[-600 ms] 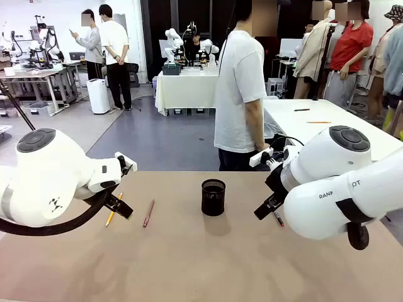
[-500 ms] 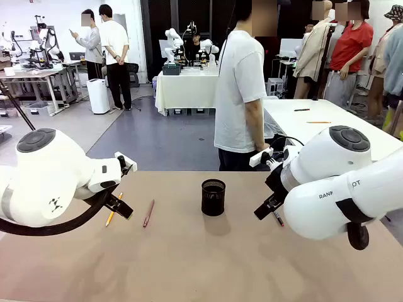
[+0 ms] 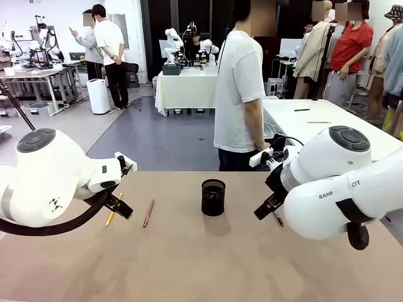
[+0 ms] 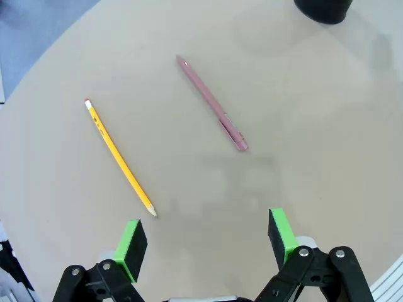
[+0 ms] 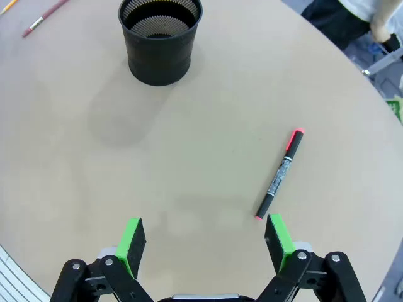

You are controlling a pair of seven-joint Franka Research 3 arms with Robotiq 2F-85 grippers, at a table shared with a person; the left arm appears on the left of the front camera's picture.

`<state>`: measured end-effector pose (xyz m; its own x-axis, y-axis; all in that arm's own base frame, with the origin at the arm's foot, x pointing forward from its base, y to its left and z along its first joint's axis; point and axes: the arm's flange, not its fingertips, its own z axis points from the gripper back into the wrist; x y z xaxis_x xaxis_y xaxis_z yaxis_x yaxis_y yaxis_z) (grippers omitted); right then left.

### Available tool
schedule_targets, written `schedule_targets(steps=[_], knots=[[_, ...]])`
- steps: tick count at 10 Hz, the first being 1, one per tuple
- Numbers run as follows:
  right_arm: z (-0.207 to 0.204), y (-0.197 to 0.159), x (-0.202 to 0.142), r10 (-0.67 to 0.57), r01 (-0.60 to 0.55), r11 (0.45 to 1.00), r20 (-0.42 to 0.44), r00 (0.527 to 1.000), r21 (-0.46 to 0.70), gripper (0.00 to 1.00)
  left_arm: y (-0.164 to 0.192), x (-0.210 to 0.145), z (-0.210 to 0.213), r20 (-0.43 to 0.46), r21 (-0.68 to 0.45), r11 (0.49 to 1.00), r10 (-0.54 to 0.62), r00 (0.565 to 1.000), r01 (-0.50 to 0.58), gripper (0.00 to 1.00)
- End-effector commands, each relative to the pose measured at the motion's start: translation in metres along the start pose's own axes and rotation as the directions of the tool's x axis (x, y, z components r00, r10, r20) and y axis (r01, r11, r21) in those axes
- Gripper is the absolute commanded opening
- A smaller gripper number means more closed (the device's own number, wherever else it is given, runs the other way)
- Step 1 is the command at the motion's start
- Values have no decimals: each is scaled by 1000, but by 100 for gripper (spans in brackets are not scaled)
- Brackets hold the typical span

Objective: Place the pens into the pen holder.
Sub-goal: Pick up a writing instrument from the table and place it into the Pen holder.

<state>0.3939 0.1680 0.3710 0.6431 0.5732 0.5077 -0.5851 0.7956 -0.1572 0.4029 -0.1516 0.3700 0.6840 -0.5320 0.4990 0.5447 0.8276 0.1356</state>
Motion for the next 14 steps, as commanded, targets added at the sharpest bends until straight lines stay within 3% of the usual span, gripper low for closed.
schedule_targets(steps=[1,13,14], knots=[[0,0,0,-1,1,1000,0,1000,0,100,0,0,0,0,0,1000,0,1000,0,100],[0,0,0,0,0,1000,0,1000,0,100,0,0,0,0,0,1000,0,1000,0,100],[7,6,2,-4,5,997,-10,1000,82,100,-2,3,13,-15,-42,999,-27,1000,27,100]])
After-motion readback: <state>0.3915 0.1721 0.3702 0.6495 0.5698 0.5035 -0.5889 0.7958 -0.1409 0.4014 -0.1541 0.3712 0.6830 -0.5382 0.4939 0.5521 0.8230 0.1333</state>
